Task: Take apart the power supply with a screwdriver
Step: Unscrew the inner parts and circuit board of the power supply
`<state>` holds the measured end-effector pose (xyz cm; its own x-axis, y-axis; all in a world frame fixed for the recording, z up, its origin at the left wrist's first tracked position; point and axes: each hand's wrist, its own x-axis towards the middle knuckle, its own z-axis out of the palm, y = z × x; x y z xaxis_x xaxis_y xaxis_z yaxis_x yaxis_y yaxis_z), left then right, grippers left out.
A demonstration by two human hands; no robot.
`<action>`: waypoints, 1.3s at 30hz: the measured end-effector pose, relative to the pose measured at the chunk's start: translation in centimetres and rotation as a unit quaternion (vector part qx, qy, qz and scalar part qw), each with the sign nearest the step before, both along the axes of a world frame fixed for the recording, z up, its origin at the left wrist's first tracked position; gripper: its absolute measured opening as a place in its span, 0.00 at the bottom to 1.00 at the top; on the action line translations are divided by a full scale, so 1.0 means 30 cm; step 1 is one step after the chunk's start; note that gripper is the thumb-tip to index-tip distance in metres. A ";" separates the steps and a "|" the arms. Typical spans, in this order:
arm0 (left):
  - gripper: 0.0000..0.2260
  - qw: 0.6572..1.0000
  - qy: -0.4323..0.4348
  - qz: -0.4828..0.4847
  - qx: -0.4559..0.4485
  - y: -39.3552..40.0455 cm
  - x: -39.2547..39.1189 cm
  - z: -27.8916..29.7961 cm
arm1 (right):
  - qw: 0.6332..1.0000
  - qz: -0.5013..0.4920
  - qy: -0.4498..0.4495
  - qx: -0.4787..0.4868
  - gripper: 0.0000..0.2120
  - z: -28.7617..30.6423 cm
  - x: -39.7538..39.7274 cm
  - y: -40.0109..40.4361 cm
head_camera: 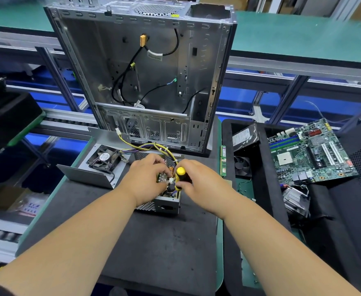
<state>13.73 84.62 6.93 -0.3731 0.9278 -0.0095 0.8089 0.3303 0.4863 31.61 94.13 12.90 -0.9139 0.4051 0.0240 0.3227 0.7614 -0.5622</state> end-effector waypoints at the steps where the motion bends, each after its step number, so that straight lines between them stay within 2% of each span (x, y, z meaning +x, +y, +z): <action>1: 0.09 1.000 0.002 0.000 0.003 0.001 0.000 -0.003 | 1.000 -0.006 -0.002 0.003 0.10 0.000 0.000 0.001; 6: 0.09 1.000 0.006 0.001 0.000 0.002 -0.004 -0.008 | 0.999 -0.036 -0.006 0.013 0.14 0.012 -0.005 0.011; 10: 0.08 1.000 0.010 -0.004 0.011 0.001 -0.007 -0.011 | 0.999 -0.048 0.000 0.015 0.06 0.010 -0.023 0.006; 13: 0.09 1.000 0.018 -0.002 -0.005 0.000 -0.007 -0.015 | 0.995 -0.051 -0.021 0.081 0.13 0.018 -0.044 0.014; 15: 0.09 1.000 0.014 0.002 -0.008 0.001 -0.006 -0.013 | 0.991 -0.049 -0.049 0.116 0.12 0.027 -0.058 0.021; 25: 0.09 1.000 0.007 -0.001 -0.004 0.000 -0.002 -0.003 | 0.994 0.044 -0.050 0.082 0.08 0.054 -0.053 0.017; 28: 0.09 1.000 0.007 0.002 -0.004 -0.001 -0.003 -0.005 | 0.990 0.024 -0.063 0.124 0.06 0.054 -0.060 0.022; 31: 0.09 1.000 0.002 0.001 -0.011 -0.002 -0.001 -0.003 | 0.975 0.006 -0.108 0.195 0.11 0.048 -0.083 0.032; 35: 0.10 1.000 -0.009 0.004 -0.009 -0.006 0.006 0.006 | 0.985 0.000 -0.103 0.141 0.06 0.037 -0.108 0.035; 39: 0.12 1.000 0.002 0.005 -0.008 -0.009 0.008 0.014 | 0.992 0.054 -0.058 0.097 0.03 0.036 -0.106 0.013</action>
